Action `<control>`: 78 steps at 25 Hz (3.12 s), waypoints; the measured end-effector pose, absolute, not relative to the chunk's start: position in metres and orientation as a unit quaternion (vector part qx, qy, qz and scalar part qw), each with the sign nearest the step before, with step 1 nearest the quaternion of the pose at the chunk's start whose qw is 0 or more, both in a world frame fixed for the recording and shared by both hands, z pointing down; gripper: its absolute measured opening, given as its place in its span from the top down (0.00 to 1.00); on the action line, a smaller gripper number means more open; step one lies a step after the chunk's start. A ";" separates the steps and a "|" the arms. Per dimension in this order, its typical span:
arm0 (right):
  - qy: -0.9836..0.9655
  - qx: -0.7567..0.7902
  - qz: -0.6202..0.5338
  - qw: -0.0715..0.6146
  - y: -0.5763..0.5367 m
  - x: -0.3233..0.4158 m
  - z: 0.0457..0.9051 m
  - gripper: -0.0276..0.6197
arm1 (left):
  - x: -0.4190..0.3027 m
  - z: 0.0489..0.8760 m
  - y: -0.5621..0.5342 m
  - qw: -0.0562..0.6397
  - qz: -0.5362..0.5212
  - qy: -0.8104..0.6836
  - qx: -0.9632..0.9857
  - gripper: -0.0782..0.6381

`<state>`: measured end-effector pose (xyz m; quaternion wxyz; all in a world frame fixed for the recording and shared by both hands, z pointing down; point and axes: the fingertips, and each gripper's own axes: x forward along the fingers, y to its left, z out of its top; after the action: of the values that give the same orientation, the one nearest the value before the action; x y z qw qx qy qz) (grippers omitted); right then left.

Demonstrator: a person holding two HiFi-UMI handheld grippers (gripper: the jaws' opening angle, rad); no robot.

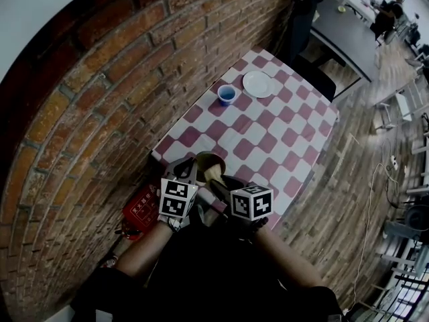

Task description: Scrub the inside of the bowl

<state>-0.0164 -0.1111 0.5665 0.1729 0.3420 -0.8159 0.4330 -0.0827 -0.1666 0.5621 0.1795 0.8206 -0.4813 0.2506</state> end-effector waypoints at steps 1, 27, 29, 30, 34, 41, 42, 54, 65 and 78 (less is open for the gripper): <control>-0.815 0.350 0.432 0.160 -0.115 -0.013 0.560 0.72 | -0.081 0.561 -0.165 0.172 0.255 -0.480 0.822 0.85; -0.835 0.262 0.284 0.393 -0.094 -0.007 0.571 0.72 | -0.080 0.564 -0.153 0.256 0.203 -0.468 0.821 0.84; -0.832 0.286 0.274 0.389 -0.106 0.000 0.567 0.72 | -0.075 0.568 -0.148 0.268 0.202 -0.462 0.821 0.84; -0.831 0.295 0.266 0.388 -0.111 0.003 0.564 0.72 | -0.071 0.569 -0.146 0.274 0.200 -0.458 0.822 0.84; -0.842 0.301 0.226 0.387 -0.123 -0.005 0.553 0.72 | -0.060 0.572 -0.142 0.288 0.195 -0.450 0.823 0.84; -0.846 0.209 0.151 0.466 -0.098 -0.030 0.569 0.72 | -0.068 0.570 -0.153 0.300 0.186 -0.459 0.815 0.84; -0.846 0.197 0.149 0.472 -0.093 -0.033 0.570 0.72 | -0.071 0.568 -0.155 0.296 0.187 -0.462 0.815 0.84; -0.828 0.258 0.175 0.467 -0.096 -0.009 0.587 0.72 | -0.062 0.536 -0.147 0.093 0.258 -0.470 0.839 0.84; -0.842 0.297 0.076 0.445 -0.115 -0.019 0.561 0.72 | -0.044 0.533 -0.139 0.030 0.273 -0.455 0.847 0.84; -0.807 0.268 0.048 0.523 -0.091 -0.006 0.598 0.72 | -0.059 0.546 -0.141 0.034 0.303 -0.461 0.834 0.84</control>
<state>-0.0063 -0.0909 0.5978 0.5231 0.2683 -0.8075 0.0479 -0.0586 -0.1411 0.5463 0.0341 0.8335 -0.4607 0.3031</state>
